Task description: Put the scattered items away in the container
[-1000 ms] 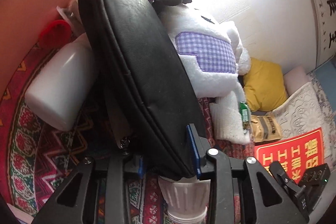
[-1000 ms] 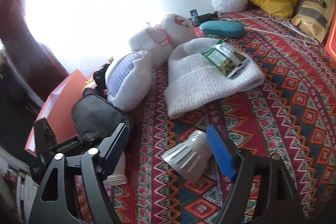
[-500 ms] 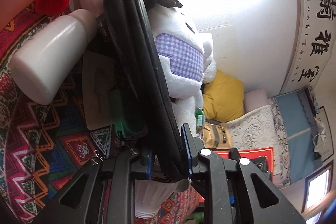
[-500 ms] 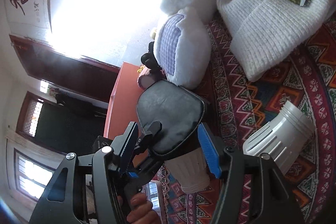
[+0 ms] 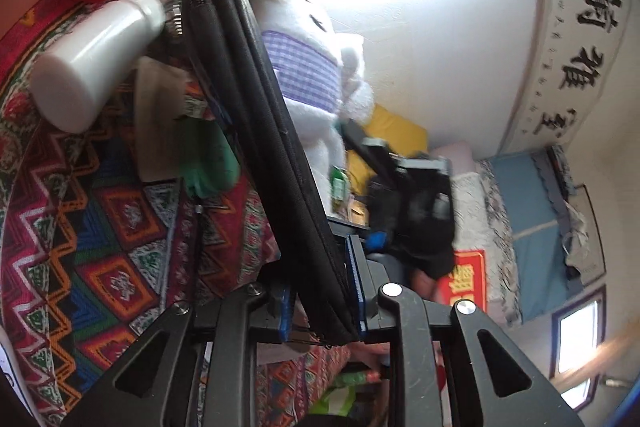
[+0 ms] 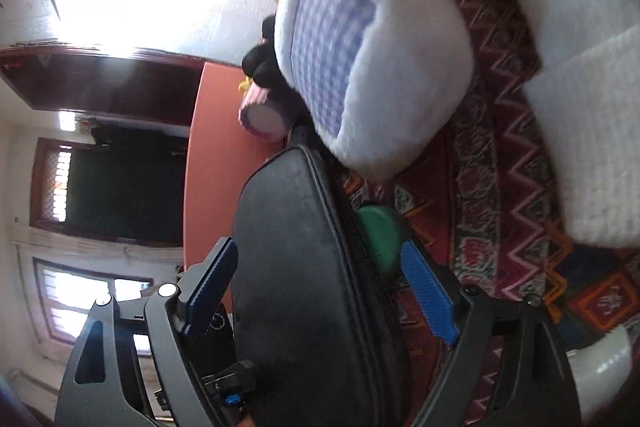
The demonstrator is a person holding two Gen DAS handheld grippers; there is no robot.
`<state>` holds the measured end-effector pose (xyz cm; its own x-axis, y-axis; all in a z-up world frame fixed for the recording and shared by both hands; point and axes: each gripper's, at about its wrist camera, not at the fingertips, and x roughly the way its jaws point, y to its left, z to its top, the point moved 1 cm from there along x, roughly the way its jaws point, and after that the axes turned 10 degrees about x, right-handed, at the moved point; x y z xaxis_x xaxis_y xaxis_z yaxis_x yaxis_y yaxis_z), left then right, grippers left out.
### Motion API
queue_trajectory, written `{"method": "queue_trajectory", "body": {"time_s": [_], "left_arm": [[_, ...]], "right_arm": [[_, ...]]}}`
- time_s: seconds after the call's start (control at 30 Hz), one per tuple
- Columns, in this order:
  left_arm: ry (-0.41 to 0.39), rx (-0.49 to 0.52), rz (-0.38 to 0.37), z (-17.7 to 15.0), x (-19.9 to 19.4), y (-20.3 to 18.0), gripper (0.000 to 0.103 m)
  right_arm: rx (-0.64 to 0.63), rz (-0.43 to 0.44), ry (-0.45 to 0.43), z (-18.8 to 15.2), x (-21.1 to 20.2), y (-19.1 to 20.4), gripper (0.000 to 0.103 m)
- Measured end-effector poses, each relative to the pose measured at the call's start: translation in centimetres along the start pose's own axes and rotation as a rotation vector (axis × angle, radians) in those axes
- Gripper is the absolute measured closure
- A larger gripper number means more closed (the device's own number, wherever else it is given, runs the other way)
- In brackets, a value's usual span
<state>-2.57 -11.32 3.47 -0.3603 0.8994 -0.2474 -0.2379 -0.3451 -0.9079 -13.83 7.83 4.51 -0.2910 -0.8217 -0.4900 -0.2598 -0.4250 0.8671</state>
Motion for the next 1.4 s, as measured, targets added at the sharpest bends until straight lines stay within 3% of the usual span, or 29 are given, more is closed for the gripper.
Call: {"method": "queue_trajectory", "body": {"time_s": [0.03, 0.07, 0.1, 0.13, 0.17, 0.27, 0.5, 0.67, 0.8, 1.07, 1.17, 1.23, 1.3, 1.33, 1.4], "left_arm": [[0.001, 0.031, -0.003, 0.1, -0.3, -0.5, 0.084], [0.002, 0.06, -0.005, 0.2, -0.7, -0.9, 0.084], [0.004, 0.077, -0.018, 0.5, -0.9, -1.3, 0.084], [0.001, 0.079, -0.04, 0.6, -1.2, -1.4, 0.084], [-0.005, 0.07, -0.068, 0.8, -1.6, -1.5, 0.084], [-0.025, 0.079, -0.119, 1.3, -2.4, -2.3, 0.084], [-0.053, 0.207, -0.11, 2.5, -3.6, -5.7, 0.083], [-0.106, 0.389, -0.003, 4.6, -4.9, -9.3, 0.079], [-0.192, 0.464, 0.066, 6.4, -8.8, -10.7, 0.077], [-0.393, 0.39, 0.149, 9.6, -19.2, -6.2, 0.073], [-0.451, 0.285, 0.175, 10.4, -22.3, -3.4, 0.072], [-0.471, 0.177, 0.204, 10.8, -23.6, -0.9, 0.063], [-0.47, 0.085, 0.308, 10.6, -24.1, 1.3, 0.057], [-0.472, 0.053, 0.379, 10.4, -24.3, 2.1, 0.06], [-0.511, 0.058, 0.508, 9.9, -24.7, 2.0, 0.061]], "right_arm": [[0.034, 0.035, 0.05, -0.2, 0.8, -0.6, 0.019], [0.057, 0.091, 0.081, -0.4, 1.2, -0.9, 0.025], [0.062, 0.158, 0.095, -0.6, 1.2, -0.8, 0.034], [0.056, 0.208, 0.098, -0.7, 0.8, -0.5, 0.052], [0.036, 0.224, 0.079, -0.9, 0.2, 0.1, 0.063], [-0.029, 0.28, 0.024, -1.4, -1.3, 1.8, 0.076], [-0.116, 0.323, -0.082, -2.8, -2.5, 5.6, 0.079], [-0.193, 0.32, -0.173, -3.4, -2.7, 9.3, 0.079], [-0.274, 0.337, -0.173, -3.4, -1.9, 14.4, 0.08], [-0.395, 0.226, -0.074, -4.5, 9.2, 23.9, 0.08], [-0.424, 0.181, -0.007, -4.6, 14.1, 25.7, 0.08], [-0.441, 0.138, 0.035, -4.5, 17.4, 26.4, 0.081], [-0.457, 0.08, 0.052, -4.0, 20.0, 26.6, 0.081], [-0.459, 0.04, 0.053, -3.6, 21.2, 26.5, 0.082], [-0.417, 0.003, 0.056, -2.3, 22.9, 25.7, 0.082]]}}
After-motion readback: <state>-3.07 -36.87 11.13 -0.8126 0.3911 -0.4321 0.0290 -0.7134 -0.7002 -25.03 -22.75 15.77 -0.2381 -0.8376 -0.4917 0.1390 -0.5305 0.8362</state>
